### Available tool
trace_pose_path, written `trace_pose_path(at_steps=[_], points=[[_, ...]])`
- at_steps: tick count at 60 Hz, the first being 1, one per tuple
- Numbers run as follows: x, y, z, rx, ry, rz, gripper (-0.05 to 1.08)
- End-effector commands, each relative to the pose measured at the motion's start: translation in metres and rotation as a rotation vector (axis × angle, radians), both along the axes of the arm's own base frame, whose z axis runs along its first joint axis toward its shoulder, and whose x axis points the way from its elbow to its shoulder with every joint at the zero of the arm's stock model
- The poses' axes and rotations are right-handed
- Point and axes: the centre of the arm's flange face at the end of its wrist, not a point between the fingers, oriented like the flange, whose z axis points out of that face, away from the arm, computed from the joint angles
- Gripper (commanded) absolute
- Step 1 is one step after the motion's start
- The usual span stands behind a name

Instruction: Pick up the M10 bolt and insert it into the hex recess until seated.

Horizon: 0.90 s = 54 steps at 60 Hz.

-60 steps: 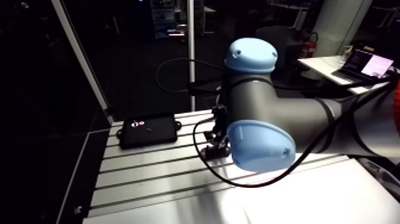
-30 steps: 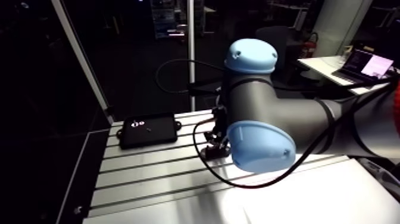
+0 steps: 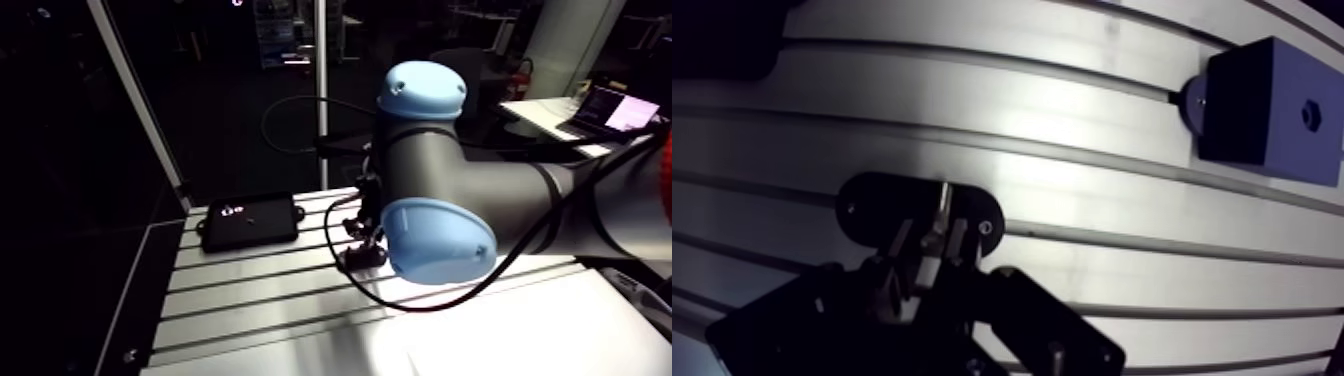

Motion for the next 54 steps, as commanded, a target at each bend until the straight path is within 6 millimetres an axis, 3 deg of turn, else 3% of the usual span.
trace_pose_path(at_steps=[1,13,34,38,40,54], points=[[-0.009,0.001,0.014,0.001,0.033,0.004,0.78],[-0.023,0.005,0.041,0.009,0.051,0.006,0.80],[-0.067,0.018,0.125,0.006,-0.097,0.182,0.81],[-0.072,0.026,0.139,0.011,-0.125,0.190,0.81],[-0.078,0.036,0.157,0.010,-0.131,0.197,0.81],[-0.090,0.066,0.196,0.016,-0.189,0.294,0.79]])
